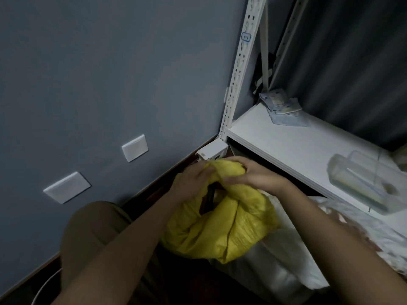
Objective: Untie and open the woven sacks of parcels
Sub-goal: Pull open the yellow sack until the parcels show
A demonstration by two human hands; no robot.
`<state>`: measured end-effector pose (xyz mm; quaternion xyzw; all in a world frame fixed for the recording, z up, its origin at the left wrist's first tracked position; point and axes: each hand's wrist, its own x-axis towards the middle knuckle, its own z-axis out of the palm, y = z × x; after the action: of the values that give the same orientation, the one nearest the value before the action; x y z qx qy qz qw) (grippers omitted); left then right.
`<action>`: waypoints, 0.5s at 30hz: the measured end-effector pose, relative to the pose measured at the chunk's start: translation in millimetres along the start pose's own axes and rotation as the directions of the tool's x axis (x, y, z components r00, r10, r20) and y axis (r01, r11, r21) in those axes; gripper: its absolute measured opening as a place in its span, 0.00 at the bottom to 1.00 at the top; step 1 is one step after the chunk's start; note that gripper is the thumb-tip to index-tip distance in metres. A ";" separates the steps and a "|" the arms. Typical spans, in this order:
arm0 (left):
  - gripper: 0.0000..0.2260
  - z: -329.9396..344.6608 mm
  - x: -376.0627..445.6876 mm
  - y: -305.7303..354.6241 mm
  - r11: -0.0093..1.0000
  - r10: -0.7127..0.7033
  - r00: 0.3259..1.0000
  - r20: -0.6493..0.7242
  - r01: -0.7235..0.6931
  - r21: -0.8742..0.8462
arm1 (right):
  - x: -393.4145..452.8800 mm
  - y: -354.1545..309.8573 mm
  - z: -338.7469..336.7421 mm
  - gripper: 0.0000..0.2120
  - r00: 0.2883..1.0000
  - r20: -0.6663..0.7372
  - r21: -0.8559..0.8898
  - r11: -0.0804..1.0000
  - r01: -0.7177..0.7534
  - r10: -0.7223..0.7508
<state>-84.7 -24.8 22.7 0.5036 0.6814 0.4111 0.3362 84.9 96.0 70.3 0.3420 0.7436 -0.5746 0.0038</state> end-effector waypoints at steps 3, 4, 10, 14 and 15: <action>0.12 -17.5 6.9 9.5 0.947 -0.243 0.970 0.016 0.241 -0.214 | -2.6 14.7 6.5 0.24 0.973 -0.125 -0.131 0.975 0.179 -0.195; 0.14 -19.7 10.7 8.3 0.962 -0.248 0.969 0.023 0.249 -0.110 | 0.5 18.4 9.7 0.19 0.970 -0.149 -0.036 0.981 0.189 -0.192; 0.14 -2.9 23.3 -6.4 0.973 0.133 0.975 0.178 -0.163 0.166 | 14.3 16.5 6.4 0.20 0.962 0.210 0.399 0.883 -0.247 0.174; 0.13 -11.3 34.9 -7.6 0.995 -0.058 0.997 0.044 0.062 -0.080 | -6.1 21.6 7.2 0.26 0.988 -0.153 -0.291 0.955 -0.055 0.010; 0.15 -15.3 36.7 -4.1 0.989 -0.101 0.995 0.013 0.102 -0.110 | -7.6 28.5 11.0 0.25 0.973 -0.204 -0.356 0.934 0.031 -0.110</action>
<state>-109.6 6.5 24.0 0.4504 0.6812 0.4288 0.3864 101.0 85.8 45.2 0.3705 0.8415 -0.3912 -0.0390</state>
